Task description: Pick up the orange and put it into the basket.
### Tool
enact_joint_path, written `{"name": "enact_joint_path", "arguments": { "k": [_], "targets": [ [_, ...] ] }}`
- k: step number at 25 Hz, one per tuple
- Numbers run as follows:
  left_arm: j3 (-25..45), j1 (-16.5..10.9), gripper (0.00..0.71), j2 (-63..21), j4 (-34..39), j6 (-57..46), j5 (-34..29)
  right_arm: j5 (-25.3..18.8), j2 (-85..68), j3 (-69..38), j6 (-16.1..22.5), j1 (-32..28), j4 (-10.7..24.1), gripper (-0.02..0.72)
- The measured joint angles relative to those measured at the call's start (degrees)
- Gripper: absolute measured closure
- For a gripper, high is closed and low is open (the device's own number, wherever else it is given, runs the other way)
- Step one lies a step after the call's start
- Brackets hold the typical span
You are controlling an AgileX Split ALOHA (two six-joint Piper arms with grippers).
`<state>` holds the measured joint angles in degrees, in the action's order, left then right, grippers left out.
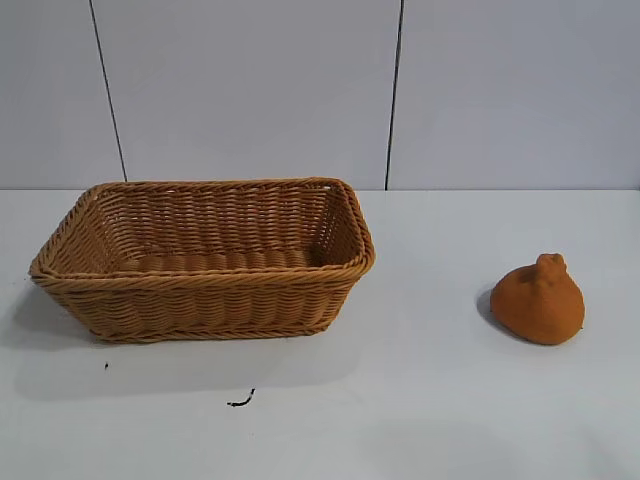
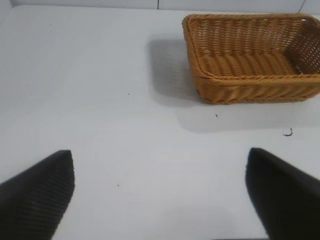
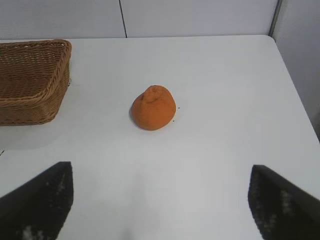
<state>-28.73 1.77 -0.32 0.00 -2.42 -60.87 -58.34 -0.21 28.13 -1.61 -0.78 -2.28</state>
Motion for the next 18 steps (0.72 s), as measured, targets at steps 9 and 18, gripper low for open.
{"name": "enact_joint_path", "arguments": {
  "k": [9,18],
  "targets": [
    [0.0,0.0,0.044,0.0,0.0,0.0,0.0,0.0,0.0,0.0,0.0,0.0,0.0,0.055],
    [0.0,0.0,0.044,0.0,0.0,0.0,0.0,0.4,9.42,5.57,0.91,0.0,0.06,0.055]
  ]
}}
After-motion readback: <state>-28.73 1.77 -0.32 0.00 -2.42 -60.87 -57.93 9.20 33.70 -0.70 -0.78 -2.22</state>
